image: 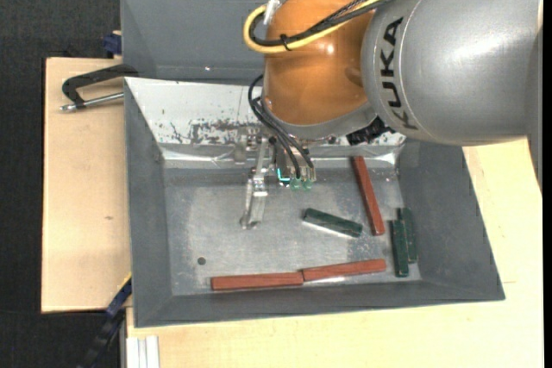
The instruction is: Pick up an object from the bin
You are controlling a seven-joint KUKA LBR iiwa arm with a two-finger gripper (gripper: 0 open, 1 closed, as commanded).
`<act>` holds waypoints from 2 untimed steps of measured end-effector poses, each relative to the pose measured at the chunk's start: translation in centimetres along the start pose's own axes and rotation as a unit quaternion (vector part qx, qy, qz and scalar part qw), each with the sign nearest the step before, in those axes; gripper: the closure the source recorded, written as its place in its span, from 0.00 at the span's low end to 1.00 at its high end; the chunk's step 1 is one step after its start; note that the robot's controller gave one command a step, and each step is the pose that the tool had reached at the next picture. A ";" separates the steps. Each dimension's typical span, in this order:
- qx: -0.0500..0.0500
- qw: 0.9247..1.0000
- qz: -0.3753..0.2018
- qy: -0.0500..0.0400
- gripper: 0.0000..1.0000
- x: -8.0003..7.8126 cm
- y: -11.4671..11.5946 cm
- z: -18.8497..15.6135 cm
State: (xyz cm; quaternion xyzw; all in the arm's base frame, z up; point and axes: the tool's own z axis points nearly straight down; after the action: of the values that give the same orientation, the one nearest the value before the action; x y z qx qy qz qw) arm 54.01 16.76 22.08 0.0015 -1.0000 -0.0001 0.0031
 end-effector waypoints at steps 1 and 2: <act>-0.001 1.000 0.001 -0.004 0.00 -0.2 -0.1 -0.4; -0.001 0.999 -0.046 -0.005 0.00 -0.6 -3.9 -2.0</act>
Offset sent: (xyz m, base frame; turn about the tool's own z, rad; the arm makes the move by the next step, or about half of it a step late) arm 0.0143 -0.1207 0.0505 -0.2537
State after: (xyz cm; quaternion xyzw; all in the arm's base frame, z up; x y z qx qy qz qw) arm 54.61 12.84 24.09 0.0475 -0.9989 -0.0014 -0.0024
